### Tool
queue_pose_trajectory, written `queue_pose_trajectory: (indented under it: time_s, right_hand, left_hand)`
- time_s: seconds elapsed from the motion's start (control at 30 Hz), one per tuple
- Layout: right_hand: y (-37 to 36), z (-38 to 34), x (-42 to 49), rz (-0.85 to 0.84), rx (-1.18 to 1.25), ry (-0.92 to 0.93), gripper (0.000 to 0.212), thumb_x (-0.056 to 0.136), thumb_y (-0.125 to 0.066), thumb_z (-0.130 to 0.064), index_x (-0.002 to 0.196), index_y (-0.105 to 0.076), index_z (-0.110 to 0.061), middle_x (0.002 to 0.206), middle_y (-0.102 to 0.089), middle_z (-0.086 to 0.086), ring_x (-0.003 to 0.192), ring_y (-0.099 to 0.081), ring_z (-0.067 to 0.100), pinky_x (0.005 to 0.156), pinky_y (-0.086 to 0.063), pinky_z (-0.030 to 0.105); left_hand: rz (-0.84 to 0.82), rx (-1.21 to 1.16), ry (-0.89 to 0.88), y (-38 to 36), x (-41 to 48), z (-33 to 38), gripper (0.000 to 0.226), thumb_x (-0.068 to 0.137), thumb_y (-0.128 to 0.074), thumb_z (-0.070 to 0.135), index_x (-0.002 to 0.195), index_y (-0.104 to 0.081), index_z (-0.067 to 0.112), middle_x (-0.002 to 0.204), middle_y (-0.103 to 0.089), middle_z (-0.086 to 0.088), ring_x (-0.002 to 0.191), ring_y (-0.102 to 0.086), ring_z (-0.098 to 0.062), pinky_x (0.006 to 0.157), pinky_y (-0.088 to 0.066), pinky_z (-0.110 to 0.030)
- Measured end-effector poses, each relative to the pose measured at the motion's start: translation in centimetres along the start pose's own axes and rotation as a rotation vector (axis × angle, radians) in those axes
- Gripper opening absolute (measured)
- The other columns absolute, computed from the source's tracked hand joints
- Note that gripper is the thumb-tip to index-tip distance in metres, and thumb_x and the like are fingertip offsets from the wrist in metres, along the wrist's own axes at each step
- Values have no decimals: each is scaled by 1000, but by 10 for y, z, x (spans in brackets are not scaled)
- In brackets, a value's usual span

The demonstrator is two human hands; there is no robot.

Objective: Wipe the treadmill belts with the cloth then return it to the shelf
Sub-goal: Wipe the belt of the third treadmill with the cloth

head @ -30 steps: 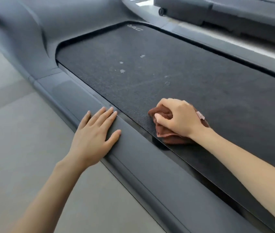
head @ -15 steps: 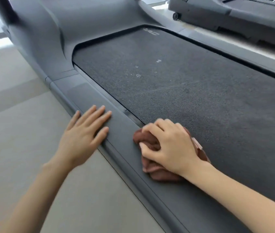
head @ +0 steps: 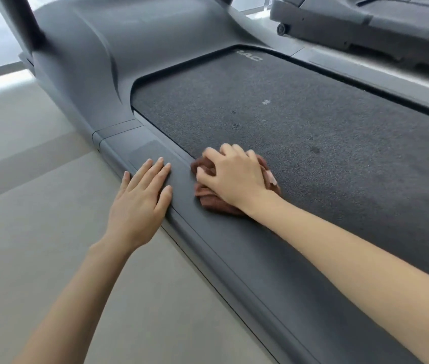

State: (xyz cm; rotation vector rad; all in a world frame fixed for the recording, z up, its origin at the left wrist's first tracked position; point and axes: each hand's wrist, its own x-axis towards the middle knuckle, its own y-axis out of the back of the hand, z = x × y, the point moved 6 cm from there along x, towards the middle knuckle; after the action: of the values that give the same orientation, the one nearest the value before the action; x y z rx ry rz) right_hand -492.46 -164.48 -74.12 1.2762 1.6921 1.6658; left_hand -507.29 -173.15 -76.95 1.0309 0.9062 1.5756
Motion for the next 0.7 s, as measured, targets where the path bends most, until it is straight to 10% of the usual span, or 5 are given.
queue_pose_trajectory:
  time_s: [0.3, 0.7]
  right_hand:
    - [96, 147, -194, 114, -146, -198, 38, 78, -44, -48, 94, -68, -23, 80, -57, 0, 77, -58, 30, 68, -44, 41]
    - [65, 238, -69, 123, -230, -403, 35, 86, -45, -49, 107, -58, -24, 104, -59, 7, 101, -52, 29, 81, -36, 38]
  left_hand:
    - [-188, 132, -245, -37, -4, 121, 72, 86, -5, 62, 149, -12, 28, 157, -5, 10, 143, 1, -4, 117, 6, -38]
    - [-339, 181, -396, -76, -3, 195, 74, 80, 6, 73, 146, 6, 39, 151, 15, 22, 138, 21, 0, 117, 9, -33]
